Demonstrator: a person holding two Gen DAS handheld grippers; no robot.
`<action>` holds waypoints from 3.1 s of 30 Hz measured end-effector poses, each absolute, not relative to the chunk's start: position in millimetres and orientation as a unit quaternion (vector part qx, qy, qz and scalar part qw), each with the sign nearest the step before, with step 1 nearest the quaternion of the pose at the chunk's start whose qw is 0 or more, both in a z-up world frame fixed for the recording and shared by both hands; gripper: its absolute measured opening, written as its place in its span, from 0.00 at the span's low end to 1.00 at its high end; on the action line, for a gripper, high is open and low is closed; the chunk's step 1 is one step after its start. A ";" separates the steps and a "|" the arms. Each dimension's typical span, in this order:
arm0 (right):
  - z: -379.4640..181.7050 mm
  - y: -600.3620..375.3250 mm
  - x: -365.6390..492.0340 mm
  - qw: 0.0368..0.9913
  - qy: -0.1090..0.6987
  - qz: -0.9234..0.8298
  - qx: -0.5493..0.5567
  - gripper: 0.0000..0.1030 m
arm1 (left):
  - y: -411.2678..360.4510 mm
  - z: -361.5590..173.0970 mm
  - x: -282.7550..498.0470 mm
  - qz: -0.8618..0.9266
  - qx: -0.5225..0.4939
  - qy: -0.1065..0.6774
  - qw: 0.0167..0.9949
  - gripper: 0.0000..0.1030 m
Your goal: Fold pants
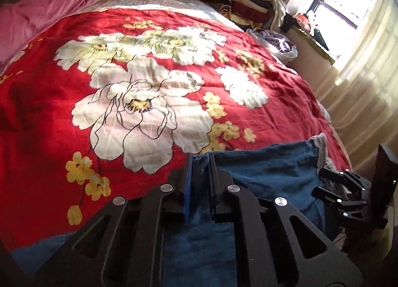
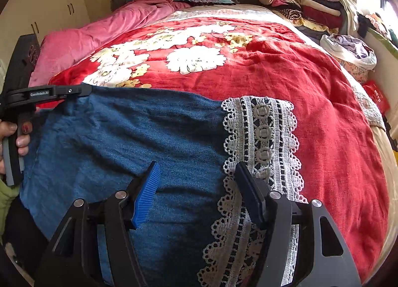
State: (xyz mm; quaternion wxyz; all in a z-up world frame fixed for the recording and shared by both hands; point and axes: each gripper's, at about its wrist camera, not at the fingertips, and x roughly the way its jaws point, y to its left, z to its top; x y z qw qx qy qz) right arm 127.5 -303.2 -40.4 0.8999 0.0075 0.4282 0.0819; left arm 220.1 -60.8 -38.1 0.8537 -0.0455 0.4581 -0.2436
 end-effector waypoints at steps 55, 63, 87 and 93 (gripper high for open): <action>-6.7 -397.7 55.9 0.917 0.383 0.059 0.096 0.38 | -28.1 -5.9 101.1 -0.209 -0.054 0.388 0.896 0.21; -33.9 -390.4 27.8 0.898 0.416 0.079 0.122 0.38 | -18.3 -25.7 64.8 -0.193 -0.029 0.424 0.884 0.39; -49.4 -377.4 20.3 0.889 0.450 0.068 0.055 0.24 | 3.9 -51.7 82.9 -0.126 -0.054 0.464 0.875 0.63; -17.8 -390.9 5.7 0.911 0.409 0.029 0.055 0.46 | 16.0 -27.3 67.3 -0.137 -0.073 0.425 0.892 0.64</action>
